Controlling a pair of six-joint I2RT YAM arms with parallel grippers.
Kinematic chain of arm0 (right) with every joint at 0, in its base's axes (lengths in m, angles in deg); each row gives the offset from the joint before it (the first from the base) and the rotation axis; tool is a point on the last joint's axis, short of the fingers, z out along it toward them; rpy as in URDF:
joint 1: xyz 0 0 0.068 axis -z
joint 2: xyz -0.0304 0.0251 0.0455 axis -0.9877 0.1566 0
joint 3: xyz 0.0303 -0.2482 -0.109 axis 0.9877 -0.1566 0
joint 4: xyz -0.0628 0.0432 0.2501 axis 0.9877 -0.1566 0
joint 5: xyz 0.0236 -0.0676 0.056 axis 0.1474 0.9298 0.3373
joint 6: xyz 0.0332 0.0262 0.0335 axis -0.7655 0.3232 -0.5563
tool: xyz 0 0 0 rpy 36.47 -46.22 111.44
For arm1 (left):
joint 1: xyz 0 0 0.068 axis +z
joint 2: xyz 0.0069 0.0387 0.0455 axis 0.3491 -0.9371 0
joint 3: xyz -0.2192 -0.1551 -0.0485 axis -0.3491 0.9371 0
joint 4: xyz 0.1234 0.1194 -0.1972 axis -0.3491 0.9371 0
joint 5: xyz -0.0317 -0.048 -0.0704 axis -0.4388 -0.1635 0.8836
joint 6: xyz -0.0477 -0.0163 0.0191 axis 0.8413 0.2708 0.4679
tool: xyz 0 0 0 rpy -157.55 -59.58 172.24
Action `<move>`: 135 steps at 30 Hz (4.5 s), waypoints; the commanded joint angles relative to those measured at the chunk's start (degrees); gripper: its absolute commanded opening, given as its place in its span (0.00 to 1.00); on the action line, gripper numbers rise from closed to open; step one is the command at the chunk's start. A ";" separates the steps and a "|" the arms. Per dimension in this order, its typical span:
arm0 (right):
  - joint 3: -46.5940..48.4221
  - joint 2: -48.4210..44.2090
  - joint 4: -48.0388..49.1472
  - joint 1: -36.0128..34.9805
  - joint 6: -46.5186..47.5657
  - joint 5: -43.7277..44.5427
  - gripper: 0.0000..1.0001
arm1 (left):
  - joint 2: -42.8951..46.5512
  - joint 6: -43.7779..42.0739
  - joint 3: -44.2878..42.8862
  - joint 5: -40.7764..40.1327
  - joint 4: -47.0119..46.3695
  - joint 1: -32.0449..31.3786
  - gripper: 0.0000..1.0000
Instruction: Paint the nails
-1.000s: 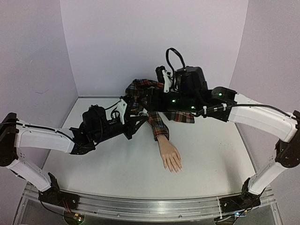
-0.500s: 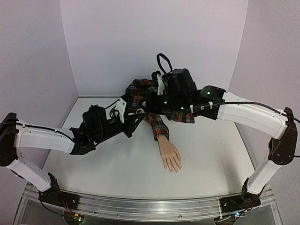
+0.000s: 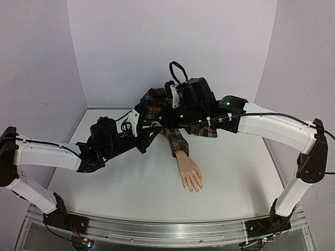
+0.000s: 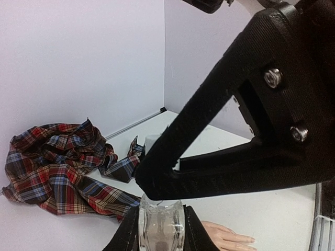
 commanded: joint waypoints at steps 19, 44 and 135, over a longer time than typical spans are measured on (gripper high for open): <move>-13.47 -16.48 4.33 1.61 14.84 -13.82 0.72 | 6.75 4.63 0.21 27.36 0.90 9.93 0.00; 0.36 -2.00 1.10 1.24 2.80 -12.40 0.06 | 5.46 -0.20 -0.89 12.79 1.10 2.01 0.00; -1.22 -5.83 -6.13 3.15 1.51 -23.05 0.60 | 6.96 1.73 -2.07 38.21 8.96 10.65 0.00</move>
